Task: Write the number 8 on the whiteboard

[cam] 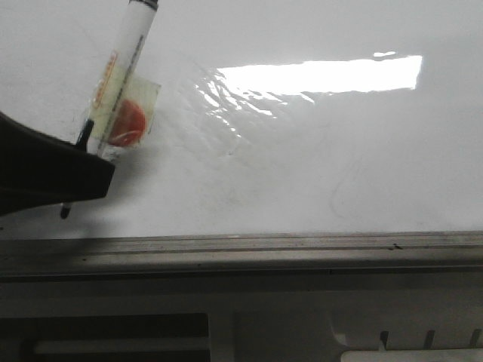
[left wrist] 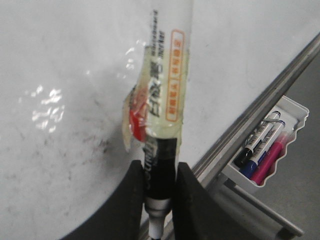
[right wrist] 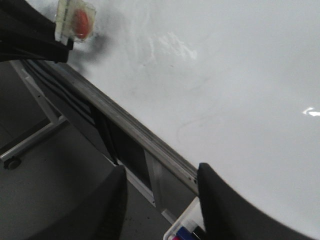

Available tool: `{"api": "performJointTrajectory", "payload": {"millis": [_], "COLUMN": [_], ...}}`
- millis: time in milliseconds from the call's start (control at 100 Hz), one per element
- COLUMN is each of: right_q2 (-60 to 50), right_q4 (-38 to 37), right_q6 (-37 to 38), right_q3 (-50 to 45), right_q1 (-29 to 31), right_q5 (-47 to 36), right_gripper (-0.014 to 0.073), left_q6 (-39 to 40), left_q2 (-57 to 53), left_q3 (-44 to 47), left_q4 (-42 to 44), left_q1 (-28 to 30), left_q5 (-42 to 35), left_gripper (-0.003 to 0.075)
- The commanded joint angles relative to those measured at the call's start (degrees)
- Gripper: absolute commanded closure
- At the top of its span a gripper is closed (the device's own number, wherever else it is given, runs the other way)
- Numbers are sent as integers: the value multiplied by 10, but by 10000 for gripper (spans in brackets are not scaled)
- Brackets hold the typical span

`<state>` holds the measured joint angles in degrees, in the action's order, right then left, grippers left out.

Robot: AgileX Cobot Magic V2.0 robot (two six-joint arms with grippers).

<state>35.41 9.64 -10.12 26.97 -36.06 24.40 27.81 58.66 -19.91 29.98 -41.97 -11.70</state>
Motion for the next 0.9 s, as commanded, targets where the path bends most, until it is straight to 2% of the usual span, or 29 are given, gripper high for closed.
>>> {"api": "performJointTrajectory", "payload": {"millis": [0,150,310,660,750,890], "right_q2": [46,129,204,310,319,322], "right_q4": [-2,-2,-2,14,19,19], "right_q6": [-5,-5,-5,-5,-5,-5], "right_q3": [48,106,161,237,239,239], "right_q1": [-27,-89,-135,-145,-145,-145], "right_q5": [-48,-73,-86,-127,-131,-132], "right_gripper": [242,242,242,248,321,542], "left_q6": [2,2,2,2,2,2], "left_q2": [-14,-9,-9,-9,-9,-9], "left_q3": [-35,-52,-52,-52,-52,-52], "left_q4": [36,160,179,252,253,256], "left_q1": [-13,-31,-33,-33,-33,-33], "left_q5": [-17,0,0,-9,-9,-9], "left_gripper": [741,741,741,741,741,740]}}
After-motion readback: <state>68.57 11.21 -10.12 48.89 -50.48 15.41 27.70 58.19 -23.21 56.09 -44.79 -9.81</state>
